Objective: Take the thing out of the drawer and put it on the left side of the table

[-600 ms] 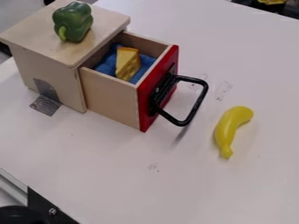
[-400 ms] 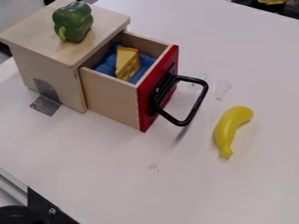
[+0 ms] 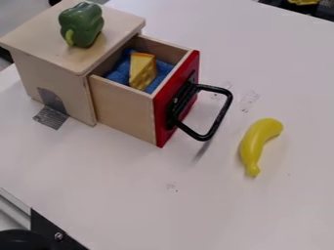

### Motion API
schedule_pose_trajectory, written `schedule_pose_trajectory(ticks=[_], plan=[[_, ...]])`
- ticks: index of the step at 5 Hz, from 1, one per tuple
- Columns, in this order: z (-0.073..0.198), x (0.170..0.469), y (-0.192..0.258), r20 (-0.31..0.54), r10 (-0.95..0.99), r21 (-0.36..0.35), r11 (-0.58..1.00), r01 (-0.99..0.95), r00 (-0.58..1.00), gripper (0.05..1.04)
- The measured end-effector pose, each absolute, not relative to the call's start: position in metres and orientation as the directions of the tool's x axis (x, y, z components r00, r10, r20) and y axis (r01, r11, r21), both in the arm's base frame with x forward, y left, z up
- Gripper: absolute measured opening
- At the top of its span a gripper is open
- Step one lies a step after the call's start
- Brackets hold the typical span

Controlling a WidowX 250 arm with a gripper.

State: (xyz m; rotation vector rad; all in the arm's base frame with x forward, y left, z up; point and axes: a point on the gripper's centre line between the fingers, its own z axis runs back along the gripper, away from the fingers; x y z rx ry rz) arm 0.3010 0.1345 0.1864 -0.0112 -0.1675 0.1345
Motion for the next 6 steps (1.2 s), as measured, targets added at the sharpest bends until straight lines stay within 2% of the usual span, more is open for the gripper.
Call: schedule_pose_trajectory(ticks=[1,2,3,6], plan=[[0.192,0.313,0.108,0.184,0.050,-0.029,0.999,-0.046,0.982,0.999],[0.178,0.320,0.086,0.173,-0.005,-0.003,1.000,0.005,0.985,0.999],[0.144,0.321,0.068,0.129,-0.032,0.032,0.999,0.029,0.991,1.000],[0.097,0.316,0.074,0.000,0.060,0.033,0.998,-0.060,0.998,1.000]])
